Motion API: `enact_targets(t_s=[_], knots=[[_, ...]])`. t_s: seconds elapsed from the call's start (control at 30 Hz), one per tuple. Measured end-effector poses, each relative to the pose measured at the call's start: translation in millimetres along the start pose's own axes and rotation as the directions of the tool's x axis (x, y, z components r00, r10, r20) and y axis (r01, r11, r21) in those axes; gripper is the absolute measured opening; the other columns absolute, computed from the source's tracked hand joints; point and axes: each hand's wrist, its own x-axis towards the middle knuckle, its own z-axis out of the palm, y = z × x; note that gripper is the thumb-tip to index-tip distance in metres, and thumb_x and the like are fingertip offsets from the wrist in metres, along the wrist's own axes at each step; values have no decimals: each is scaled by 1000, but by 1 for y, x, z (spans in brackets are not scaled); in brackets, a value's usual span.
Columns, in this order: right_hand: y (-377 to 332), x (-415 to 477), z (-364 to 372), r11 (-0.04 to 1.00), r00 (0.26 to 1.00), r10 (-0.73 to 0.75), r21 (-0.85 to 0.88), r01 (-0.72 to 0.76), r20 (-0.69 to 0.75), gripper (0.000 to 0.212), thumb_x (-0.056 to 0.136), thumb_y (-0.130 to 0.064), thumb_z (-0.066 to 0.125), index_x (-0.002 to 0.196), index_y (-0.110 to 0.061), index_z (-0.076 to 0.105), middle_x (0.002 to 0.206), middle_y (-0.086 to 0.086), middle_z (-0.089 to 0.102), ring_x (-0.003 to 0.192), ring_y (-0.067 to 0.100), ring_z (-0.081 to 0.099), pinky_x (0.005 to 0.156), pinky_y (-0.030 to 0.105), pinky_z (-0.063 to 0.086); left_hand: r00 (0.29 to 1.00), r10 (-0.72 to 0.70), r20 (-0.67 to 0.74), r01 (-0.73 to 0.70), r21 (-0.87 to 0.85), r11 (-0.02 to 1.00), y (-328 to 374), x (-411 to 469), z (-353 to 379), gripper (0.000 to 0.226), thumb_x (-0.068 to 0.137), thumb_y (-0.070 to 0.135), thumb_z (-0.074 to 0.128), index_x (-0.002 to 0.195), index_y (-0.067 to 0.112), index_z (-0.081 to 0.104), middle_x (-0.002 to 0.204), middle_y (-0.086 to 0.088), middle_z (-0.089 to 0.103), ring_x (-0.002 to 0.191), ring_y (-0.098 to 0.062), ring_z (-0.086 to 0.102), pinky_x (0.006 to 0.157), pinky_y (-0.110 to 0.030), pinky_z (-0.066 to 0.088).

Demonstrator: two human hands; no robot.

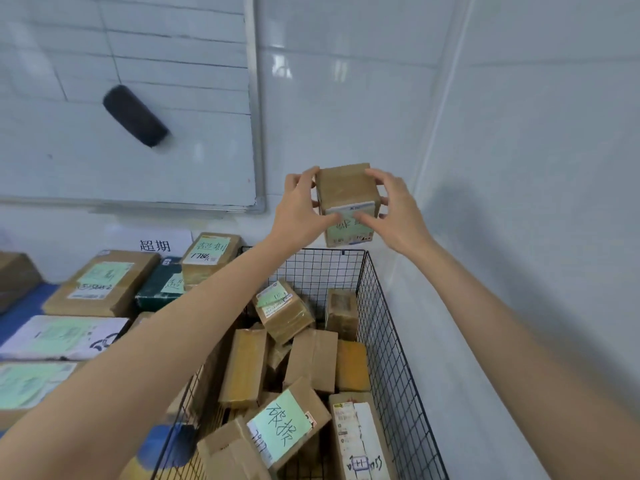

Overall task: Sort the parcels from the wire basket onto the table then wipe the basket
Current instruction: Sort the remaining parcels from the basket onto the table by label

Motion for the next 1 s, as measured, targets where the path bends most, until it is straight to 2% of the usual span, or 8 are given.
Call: enact_targets(t_s=[0.23, 0.33, 0.43, 0.53, 0.63, 0.73, 0.8, 1.0], knots=[[-30, -7, -12, 997, 997, -79, 13, 79, 13, 81, 81, -16, 80, 149, -21, 37, 140, -3, 41, 113, 7, 50, 96, 48, 51, 999, -25, -46, 22, -67, 997, 18, -12, -21, 85, 73, 16, 86, 142, 11, 37, 126, -3, 34, 100, -15, 54, 74, -4, 47], [-40, -9, -14, 990, 990, -143, 18, 143, 8, 81, 79, -15, 81, 147, -27, 40, 138, -9, 42, 118, 4, 51, 96, 46, 51, 997, -7, -73, 2, -79, 997, 21, -16, -31, 83, 69, 15, 88, 136, 9, 40, 126, 1, 33, 97, -13, 57, 70, -6, 48], [-50, -10, -15, 980, 980, -200, 8, 200, 10, 81, 77, -12, 81, 146, -29, 41, 137, -14, 43, 121, 2, 51, 98, 43, 51, 995, 75, -71, -80, -60, 995, 21, -20, -41, 83, 67, 17, 89, 136, 13, 44, 127, 0, 41, 99, 2, 53, 74, -8, 49], [-56, -11, -16, 968, 968, -251, 23, 251, 11, 79, 77, -11, 79, 145, -30, 44, 138, -14, 45, 123, 4, 50, 97, 41, 51, 994, 70, -84, -78, -102, 992, 22, -25, -51, 81, 67, 14, 88, 136, 20, 47, 123, 3, 42, 99, -11, 59, 73, -17, 55], [-57, -8, -16, 967, 968, -251, 42, 251, -5, 72, 79, -11, 78, 141, -29, 46, 136, -10, 48, 122, 2, 50, 99, 38, 49, 993, 22, -115, -43, -185, 982, 23, -31, -60, 77, 69, 12, 88, 133, 28, 48, 126, 4, 44, 98, -20, 64, 68, -15, 55], [-52, -5, -15, 973, 974, -222, 52, 224, -41, 70, 79, -14, 81, 139, -23, 48, 133, -3, 51, 112, -11, 47, 97, 19, 45, 993, -10, -119, -21, -261, 965, 25, -37, -70, 77, 70, 12, 87, 133, 30, 47, 130, 3, 46, 96, -21, 68, 71, -24, 59], [-49, -3, -15, 978, 979, -191, 66, 196, -73, 69, 79, -17, 82, 139, -22, 47, 132, -3, 51, 111, -10, 48, 92, 7, 38, 992, -33, -124, -9, -318, 948, 27, -40, -78, 75, 71, 12, 87, 132, 31, 47, 130, 4, 48, 94, -20, 69, 74, -29, 60], [-57, -1, -15, 977, 992, -82, 186, 100, -99, 67, 85, -26, 77, 141, -25, 41, 135, -6, 47, 118, 13, 50, 93, 29, 40, 982, -132, -133, 55, -470, 881, 26, -46, -98, 71, 73, 19, 87, 131, 30, 48, 128, 0, 55, 88, -16, 72, 76, -27, 59]])
